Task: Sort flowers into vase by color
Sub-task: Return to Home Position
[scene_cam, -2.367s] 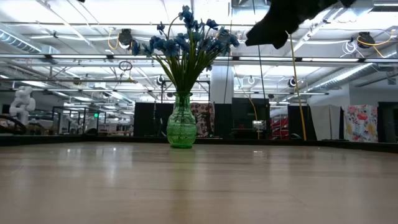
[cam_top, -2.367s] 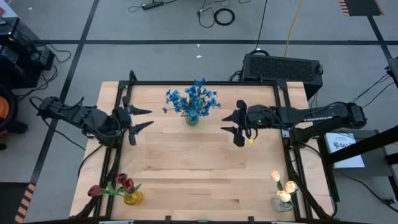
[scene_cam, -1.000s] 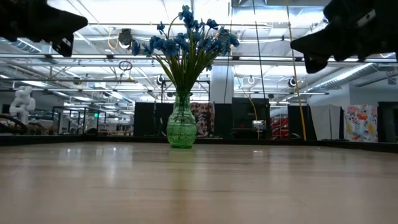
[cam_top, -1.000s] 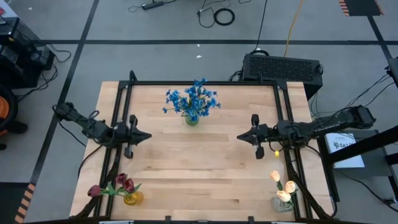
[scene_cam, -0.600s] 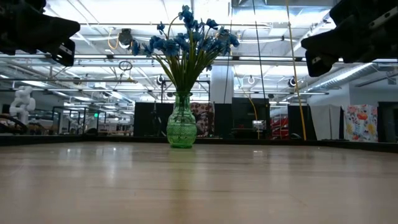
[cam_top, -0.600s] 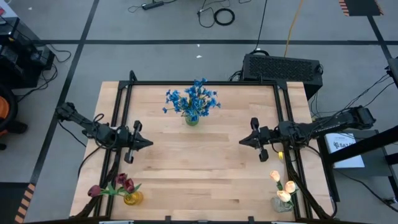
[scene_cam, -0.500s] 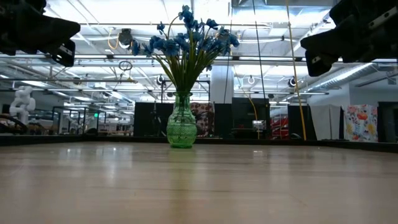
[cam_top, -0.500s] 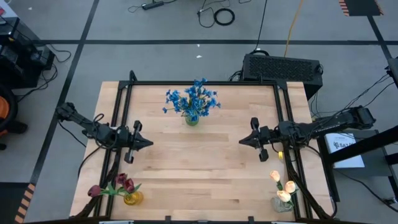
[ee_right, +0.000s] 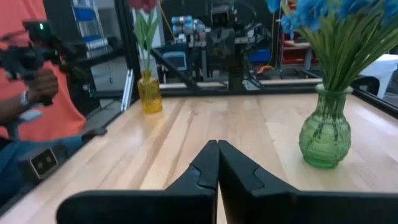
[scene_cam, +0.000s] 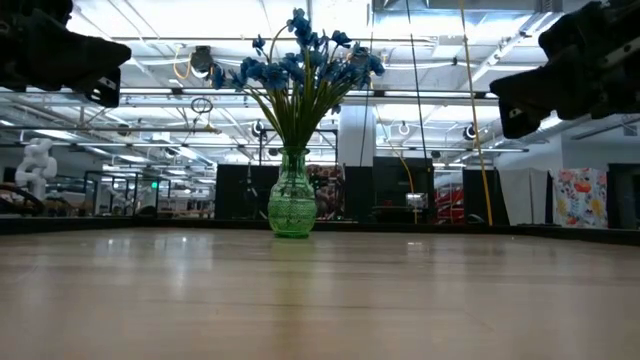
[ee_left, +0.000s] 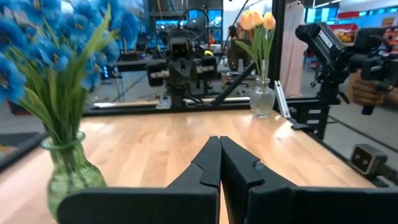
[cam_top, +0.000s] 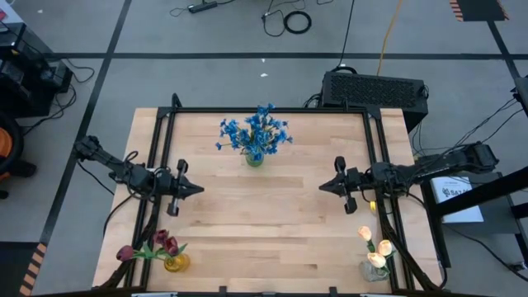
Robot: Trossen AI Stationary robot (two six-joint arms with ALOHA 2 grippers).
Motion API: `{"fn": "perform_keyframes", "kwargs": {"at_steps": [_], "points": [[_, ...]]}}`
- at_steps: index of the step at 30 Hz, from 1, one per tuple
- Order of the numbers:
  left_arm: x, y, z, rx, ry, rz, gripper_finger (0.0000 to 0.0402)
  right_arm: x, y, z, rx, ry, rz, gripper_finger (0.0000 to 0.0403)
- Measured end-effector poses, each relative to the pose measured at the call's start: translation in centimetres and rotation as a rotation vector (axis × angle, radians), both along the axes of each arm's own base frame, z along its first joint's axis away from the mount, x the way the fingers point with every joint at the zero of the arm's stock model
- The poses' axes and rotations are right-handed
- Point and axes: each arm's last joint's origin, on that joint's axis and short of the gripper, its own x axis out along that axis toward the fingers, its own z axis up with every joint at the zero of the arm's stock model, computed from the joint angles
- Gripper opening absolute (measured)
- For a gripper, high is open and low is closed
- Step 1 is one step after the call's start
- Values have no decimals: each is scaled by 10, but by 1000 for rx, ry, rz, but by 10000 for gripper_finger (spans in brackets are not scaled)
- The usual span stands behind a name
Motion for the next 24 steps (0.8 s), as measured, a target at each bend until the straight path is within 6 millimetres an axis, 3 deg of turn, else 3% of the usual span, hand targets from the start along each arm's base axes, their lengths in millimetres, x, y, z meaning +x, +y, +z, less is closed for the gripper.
{"fn": "perform_keyframes", "kwargs": {"at_steps": [15, 24], "points": [[5, 12, 0, 72, -11, 92, 3, -16, -3, 2, 20, 19, -10, 0], [5, 15, 0, 72, -10, 112, 3, -33, -5, 13, -37, -102, -16, 0]]}}
